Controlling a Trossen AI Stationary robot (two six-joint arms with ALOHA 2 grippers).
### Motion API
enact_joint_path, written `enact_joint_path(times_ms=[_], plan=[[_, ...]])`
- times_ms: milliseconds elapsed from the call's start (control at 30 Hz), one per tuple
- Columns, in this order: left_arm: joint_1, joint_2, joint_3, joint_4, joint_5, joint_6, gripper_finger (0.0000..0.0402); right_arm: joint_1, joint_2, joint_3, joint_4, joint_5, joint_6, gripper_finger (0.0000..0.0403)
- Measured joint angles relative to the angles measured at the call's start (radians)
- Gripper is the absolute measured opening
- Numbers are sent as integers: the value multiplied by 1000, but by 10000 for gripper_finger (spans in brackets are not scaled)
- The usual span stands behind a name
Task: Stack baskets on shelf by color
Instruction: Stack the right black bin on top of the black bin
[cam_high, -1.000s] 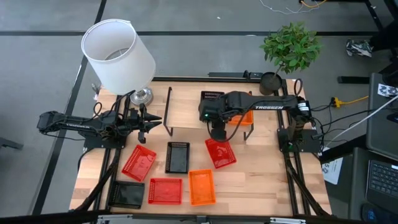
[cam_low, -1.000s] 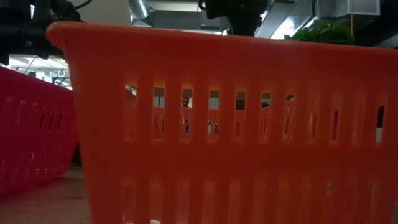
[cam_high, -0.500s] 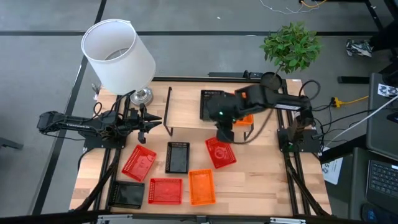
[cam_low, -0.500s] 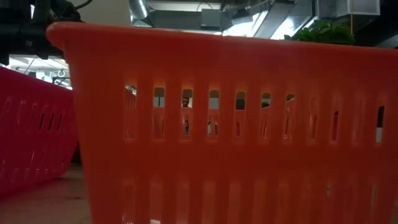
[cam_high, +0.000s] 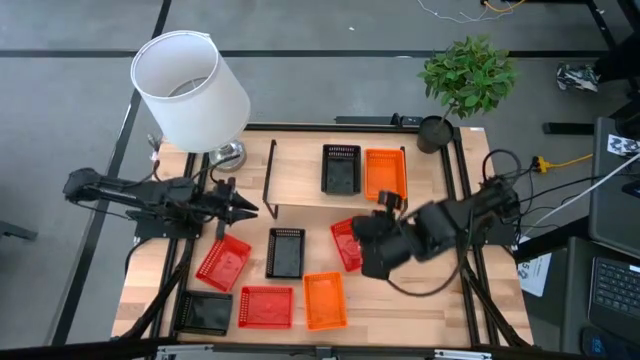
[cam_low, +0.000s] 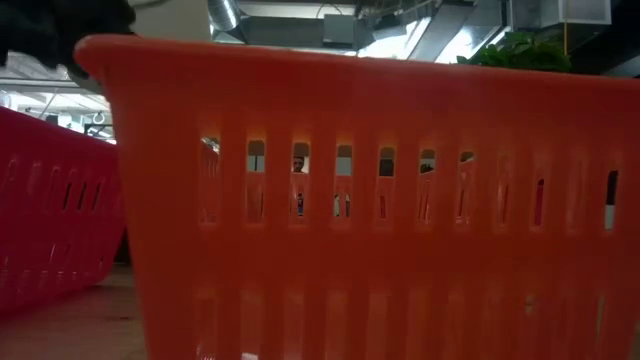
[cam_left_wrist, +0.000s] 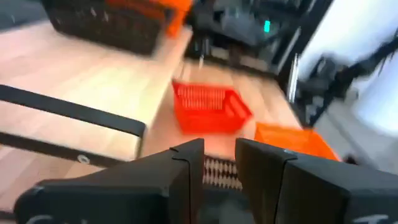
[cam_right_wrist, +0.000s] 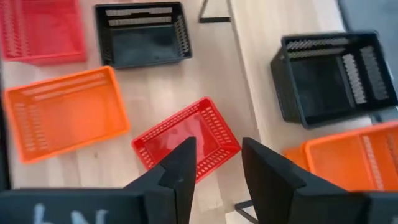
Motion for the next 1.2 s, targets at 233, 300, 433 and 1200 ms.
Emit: enact_joint_path(times_ms=[233,300,433,1200], plan=[[-156,218,220,-466,-59,-165,84,57,-5,-205,1,69,282,118],[-200,298,236,-496,-54,-217,84,61,-5,-274,1,53,347,113],[-267,457,257,-472,-100,-304,84,65,-5,-382,0,25,455,106],[-337,1316,868,-518,-304,-254,84,93,-5,-464,2,-30,494,104]])
